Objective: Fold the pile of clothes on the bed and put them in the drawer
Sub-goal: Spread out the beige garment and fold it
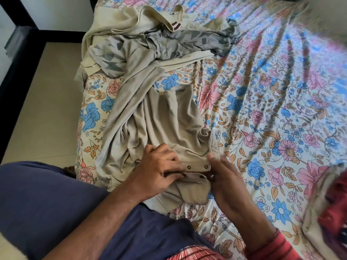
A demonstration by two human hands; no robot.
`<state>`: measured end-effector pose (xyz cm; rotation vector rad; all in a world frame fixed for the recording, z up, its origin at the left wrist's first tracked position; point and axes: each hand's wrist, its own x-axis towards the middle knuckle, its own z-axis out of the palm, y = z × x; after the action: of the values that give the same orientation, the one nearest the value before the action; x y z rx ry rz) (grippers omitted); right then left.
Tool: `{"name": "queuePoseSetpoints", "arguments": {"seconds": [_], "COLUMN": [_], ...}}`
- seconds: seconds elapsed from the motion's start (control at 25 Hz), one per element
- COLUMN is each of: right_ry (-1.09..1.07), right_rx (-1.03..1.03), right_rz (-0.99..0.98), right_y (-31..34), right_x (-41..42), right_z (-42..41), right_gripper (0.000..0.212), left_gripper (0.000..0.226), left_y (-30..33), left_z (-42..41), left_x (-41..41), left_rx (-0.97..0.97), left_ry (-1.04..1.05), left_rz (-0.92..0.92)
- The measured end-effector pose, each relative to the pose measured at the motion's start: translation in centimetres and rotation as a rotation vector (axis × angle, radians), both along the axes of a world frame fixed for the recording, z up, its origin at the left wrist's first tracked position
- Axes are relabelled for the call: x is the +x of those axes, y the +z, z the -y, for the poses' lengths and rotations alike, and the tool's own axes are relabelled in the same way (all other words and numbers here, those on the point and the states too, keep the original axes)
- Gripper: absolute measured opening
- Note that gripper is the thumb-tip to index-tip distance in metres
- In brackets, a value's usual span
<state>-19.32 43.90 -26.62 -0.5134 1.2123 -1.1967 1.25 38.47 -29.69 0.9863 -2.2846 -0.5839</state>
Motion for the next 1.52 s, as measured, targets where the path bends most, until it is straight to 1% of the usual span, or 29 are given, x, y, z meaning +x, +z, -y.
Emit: {"name": "queuePoseSetpoints", "arguments": {"seconds": [0.04, 0.08, 0.16, 0.32, 0.44, 0.52, 0.68, 0.8, 0.96, 1.0, 1.08, 1.16, 1.2, 1.28, 1.32, 1.36, 1.44, 1.52], "right_ry": [0.076, 0.130, 0.160, 0.154, 0.122, 0.108, 0.104, 0.123, 0.123, 0.133, 0.152, 0.173, 0.180, 0.167, 0.160, 0.158, 0.166, 0.179], "right_rx": [0.023, 0.027, 0.014, -0.055, -0.120, -0.139, -0.149, -0.156, -0.141, -0.157, -0.187, -0.205, -0.197, -0.136, -0.099, -0.076, -0.056, -0.043], "right_rz": [0.030, 0.005, -0.037, -0.117, -0.278, -0.349, -0.317, -0.303, -0.207, -0.203, -0.264, -0.333, -0.323, -0.180, -0.118, -0.101, -0.129, -0.098], "right_y": [-0.3, -0.8, -1.4, -1.6, -1.6, -1.6, -1.3, -1.3, -1.5, -1.6, -1.8, -2.0, -2.0, -1.8, -1.7, -1.8, -2.0, -2.3], "right_x": [0.2, 0.4, 0.5, 0.4, 0.6, 0.8, 0.8, 0.8, 0.6, 0.6, 0.8, 1.0, 1.1, 1.0, 0.7, 0.3, -0.4, -1.1], "right_z": [0.0, 0.1, 0.1, -0.1, -0.3, -0.4, -0.6, -0.7, -0.8, -0.8, -0.8, -0.9, -0.9, -1.1, -1.2, -1.2, -1.3, -1.2], "right_gripper": [0.014, 0.022, 0.029, 0.021, 0.015, 0.017, 0.022, 0.021, 0.017, 0.016, 0.015, 0.015, 0.014, 0.018, 0.023, 0.028, 0.031, 0.032], "left_gripper": [0.017, 0.017, 0.017, 0.016, 0.014, 0.014, 0.015, 0.014, 0.009, 0.009, 0.013, 0.013, 0.012, 0.011, 0.011, 0.012, 0.019, 0.032], "left_y": [0.0, 0.0, 0.1, 0.1, 0.0, 0.1, -0.1, -0.2, 0.0, 0.0, -0.1, -0.2, -0.1, 0.0, 0.2, 0.4, 0.9, 1.5], "left_z": [0.0, 0.1, 0.0, 0.1, 0.1, 0.1, 0.1, 0.2, 0.3, 0.4, 0.5, 0.7, 0.8, 0.6, 0.4, 0.1, -0.3, -0.4], "left_x": [-0.1, -0.2, -0.3, -0.3, -0.4, -0.5, -0.8, -0.8, -0.9, -0.8, -0.7, -0.7, -0.7, -0.8, -0.9, -1.0, -1.5, -2.4], "left_rx": [-0.014, -0.029, -0.046, -0.019, -0.001, 0.001, 0.010, 0.037, 0.190, 0.231, 0.280, 0.274, 0.247, 0.156, 0.111, 0.079, 0.055, 0.079], "left_ry": [0.010, 0.015, 0.014, 0.019, 0.025, 0.033, 0.053, 0.057, 0.061, 0.062, 0.073, 0.090, 0.101, 0.113, 0.105, 0.085, 0.018, -0.017], "left_rz": [-0.004, -0.005, -0.009, -0.057, -0.066, -0.069, -0.090, -0.114, -0.193, -0.215, -0.222, -0.186, -0.146, -0.048, -0.017, 0.003, 0.032, 0.072]}}
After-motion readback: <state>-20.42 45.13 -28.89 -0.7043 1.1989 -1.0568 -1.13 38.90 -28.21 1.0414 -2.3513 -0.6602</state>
